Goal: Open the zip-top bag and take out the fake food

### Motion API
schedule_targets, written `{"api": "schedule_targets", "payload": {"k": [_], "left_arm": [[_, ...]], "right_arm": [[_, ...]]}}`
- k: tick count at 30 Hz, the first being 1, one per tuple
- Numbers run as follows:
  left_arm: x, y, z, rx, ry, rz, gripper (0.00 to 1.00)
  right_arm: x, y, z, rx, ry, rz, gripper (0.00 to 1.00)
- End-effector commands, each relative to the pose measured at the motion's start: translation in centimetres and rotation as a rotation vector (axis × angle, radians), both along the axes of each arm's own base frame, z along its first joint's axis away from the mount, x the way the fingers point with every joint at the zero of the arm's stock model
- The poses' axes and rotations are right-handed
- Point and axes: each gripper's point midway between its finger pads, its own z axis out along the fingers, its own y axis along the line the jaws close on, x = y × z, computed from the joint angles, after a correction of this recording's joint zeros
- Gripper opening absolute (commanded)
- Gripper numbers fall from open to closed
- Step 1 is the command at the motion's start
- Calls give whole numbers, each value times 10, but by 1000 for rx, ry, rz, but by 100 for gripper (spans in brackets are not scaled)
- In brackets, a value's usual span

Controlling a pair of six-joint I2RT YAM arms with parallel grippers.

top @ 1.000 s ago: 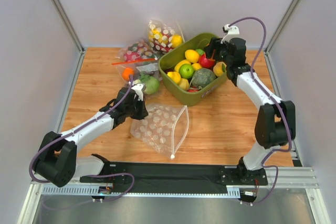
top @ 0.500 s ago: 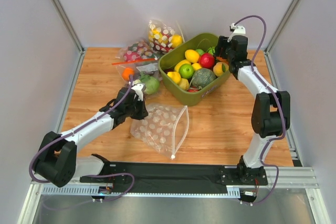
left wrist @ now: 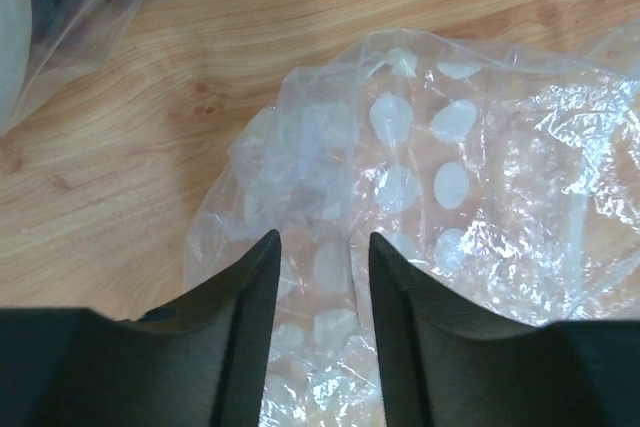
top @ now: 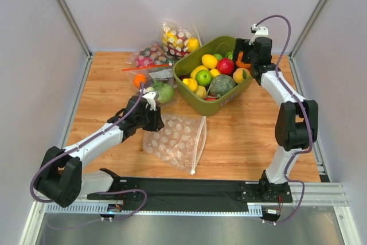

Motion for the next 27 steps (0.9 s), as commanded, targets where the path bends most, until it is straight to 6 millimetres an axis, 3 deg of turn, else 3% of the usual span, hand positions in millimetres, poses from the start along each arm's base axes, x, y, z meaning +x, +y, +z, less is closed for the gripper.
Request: {"api": "schedule_targets", "payload": {"k": [1,2,3,4,5,6,9,11,12,14,15,17,19,23,27], "left_arm": [[3,0,19,-26,-46,4,50],[2,-1,25,-37,-58,6,55],[1,0,27,-41,-57,11,66],[1,1,29,-40,-62,17,70],[0,2,35,-47,-79,21,73],[-2,4,37,-42,-75,25,78],[-7,11,49,-32,-95,36,80],[-11,15,61,-43,-127,48,81],[-14,19,63,-39,-123,60,81],[-19,22,78,-57,-152,70,82],[-24,26,79,-48,-144,74,82],[-28,31,99,-59,-196,80,82],[-31,40,115,-41,-227,97,83],[-35,56,151,11,-313,107,83],[-29,78,178,106,-387,158,83]], "right_arm": [[-20,3,39,22,-75,25,100],[-27,3,37,31,-71,22,100],[-39,10,56,71,-107,58,100],[-47,13,57,86,-108,69,100],[-59,16,38,102,-69,84,100],[-72,19,52,125,-96,91,100],[-101,26,30,148,-29,121,100],[-123,31,31,153,-2,139,100],[-136,33,13,155,56,142,100],[-155,33,16,186,67,140,100],[-168,35,1,203,113,143,100],[-186,39,2,248,121,158,100],[-205,42,-14,277,174,169,100],[-232,40,-9,287,182,172,100],[-253,33,12,277,122,160,100]]}}
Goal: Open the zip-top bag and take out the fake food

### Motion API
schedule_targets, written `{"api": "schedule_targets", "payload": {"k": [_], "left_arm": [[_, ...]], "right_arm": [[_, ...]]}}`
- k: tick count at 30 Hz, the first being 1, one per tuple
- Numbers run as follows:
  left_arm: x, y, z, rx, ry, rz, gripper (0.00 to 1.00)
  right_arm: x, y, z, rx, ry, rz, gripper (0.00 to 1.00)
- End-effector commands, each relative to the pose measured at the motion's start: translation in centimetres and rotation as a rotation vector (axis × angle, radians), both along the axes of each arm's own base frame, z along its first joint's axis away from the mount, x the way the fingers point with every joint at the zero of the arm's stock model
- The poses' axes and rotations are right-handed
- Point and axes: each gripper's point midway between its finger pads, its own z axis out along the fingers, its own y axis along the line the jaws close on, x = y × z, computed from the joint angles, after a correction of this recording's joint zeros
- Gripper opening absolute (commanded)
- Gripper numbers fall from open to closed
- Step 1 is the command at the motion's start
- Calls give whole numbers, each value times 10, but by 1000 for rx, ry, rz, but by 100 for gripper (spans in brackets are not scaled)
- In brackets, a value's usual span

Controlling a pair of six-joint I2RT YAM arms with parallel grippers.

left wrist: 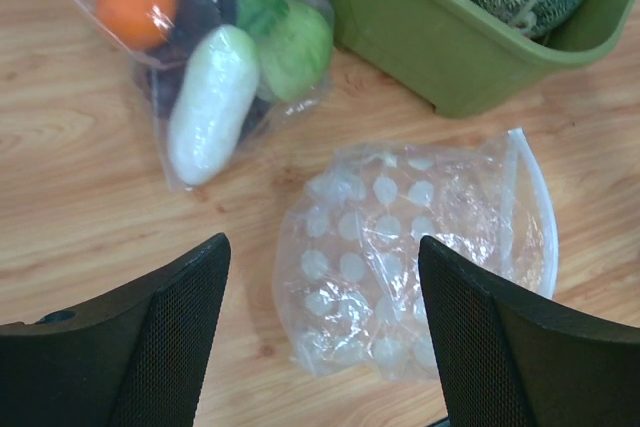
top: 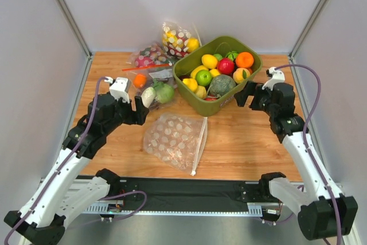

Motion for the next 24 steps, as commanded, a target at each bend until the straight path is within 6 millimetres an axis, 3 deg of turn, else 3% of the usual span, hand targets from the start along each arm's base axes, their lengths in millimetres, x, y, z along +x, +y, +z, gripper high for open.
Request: {"api": "schedule_targets", "payload": {"k": [1,9,24], "left_arm": [[1,25,15,123,-43,57,83],[18,25,37,154,-134,60,84],[23,35,39,175,-183,111,85]], "right_arm": [[-20,-3,24,18,-50,-13,100],[-41,-22,36,-55,-90,-66,100],[-42,-28,41,-83,-108,-84,100]]}}
